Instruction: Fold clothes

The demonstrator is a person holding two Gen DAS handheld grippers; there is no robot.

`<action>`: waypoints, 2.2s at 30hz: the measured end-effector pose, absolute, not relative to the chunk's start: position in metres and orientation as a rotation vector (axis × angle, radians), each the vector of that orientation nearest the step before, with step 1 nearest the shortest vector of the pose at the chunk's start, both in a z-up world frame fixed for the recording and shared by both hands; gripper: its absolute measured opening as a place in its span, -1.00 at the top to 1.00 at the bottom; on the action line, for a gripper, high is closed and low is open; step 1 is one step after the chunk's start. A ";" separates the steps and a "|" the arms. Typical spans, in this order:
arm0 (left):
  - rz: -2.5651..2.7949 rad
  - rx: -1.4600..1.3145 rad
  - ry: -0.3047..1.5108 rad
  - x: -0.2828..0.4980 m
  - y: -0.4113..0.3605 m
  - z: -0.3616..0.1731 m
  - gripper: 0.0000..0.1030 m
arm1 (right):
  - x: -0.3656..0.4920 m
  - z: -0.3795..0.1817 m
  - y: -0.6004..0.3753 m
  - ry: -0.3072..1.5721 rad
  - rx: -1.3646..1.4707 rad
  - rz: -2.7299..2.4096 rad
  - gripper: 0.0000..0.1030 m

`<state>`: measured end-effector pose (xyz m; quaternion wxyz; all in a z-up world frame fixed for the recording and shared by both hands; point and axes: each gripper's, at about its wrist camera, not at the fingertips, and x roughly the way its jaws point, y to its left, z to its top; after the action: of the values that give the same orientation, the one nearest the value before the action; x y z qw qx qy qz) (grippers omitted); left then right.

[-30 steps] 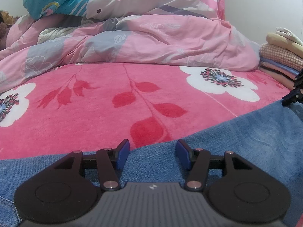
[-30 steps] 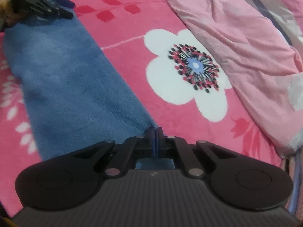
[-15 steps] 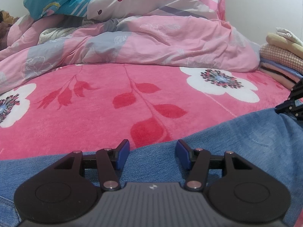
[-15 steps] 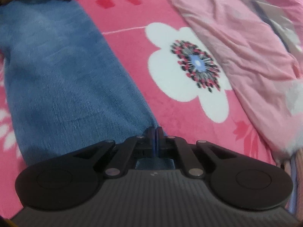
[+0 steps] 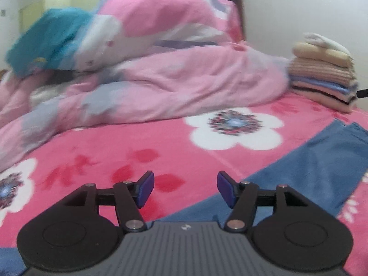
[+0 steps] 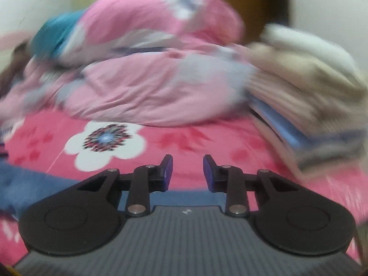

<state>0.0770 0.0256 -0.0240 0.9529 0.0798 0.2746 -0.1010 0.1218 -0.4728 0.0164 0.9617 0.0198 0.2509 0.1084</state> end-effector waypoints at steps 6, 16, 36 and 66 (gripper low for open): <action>-0.318 0.243 0.630 0.110 -0.032 -0.050 -0.20 | 0.105 -0.034 -0.526 0.631 0.194 0.095 0.35; -0.350 0.238 0.676 0.132 -0.058 -0.079 -0.24 | 0.134 -0.065 -0.531 0.657 0.263 0.148 0.84; -0.332 0.191 0.662 0.134 -0.052 -0.078 -0.25 | 0.175 -0.045 -0.512 0.548 0.092 0.156 0.99; -0.295 0.144 0.647 0.132 -0.042 -0.079 -0.24 | 0.203 -0.067 -0.391 0.696 -0.063 0.378 0.90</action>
<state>0.1323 -0.0421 -0.0787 0.9349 0.0703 0.3165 -0.1442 0.2026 -0.3908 -0.0673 0.9222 -0.0306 0.3388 0.1839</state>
